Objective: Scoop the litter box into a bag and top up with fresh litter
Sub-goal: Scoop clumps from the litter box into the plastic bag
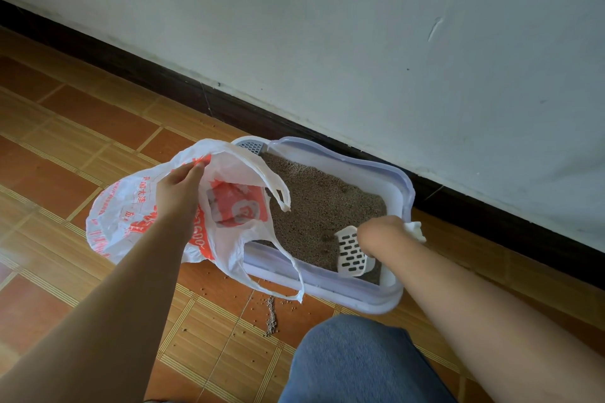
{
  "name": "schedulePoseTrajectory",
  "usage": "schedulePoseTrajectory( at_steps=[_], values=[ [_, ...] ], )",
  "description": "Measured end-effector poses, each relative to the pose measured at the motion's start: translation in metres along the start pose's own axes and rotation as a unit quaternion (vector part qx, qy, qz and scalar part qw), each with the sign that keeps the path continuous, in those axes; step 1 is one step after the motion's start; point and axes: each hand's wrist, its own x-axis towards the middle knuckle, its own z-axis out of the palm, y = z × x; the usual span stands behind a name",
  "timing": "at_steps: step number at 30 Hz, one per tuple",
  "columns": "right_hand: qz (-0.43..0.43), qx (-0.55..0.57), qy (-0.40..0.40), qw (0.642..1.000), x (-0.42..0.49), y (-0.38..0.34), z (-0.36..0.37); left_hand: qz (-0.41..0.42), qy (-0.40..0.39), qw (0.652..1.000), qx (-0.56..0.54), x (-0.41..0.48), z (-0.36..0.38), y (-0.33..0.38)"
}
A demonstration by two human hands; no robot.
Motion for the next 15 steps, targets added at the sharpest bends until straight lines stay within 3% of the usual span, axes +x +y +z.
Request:
schedulePoseTrajectory(
  at_steps=[7, 15],
  values=[
    [0.006, -0.045, -0.001, 0.999, 0.004, -0.002, 0.006, -0.002, -0.005, 1.000, 0.002, 0.002, 0.001, -0.001],
    [-0.049, 0.198, -0.048, 0.978, 0.005, -0.008, 0.014, -0.003, -0.003, 1.000, 0.004, 0.003, 0.000, -0.002]
  ],
)
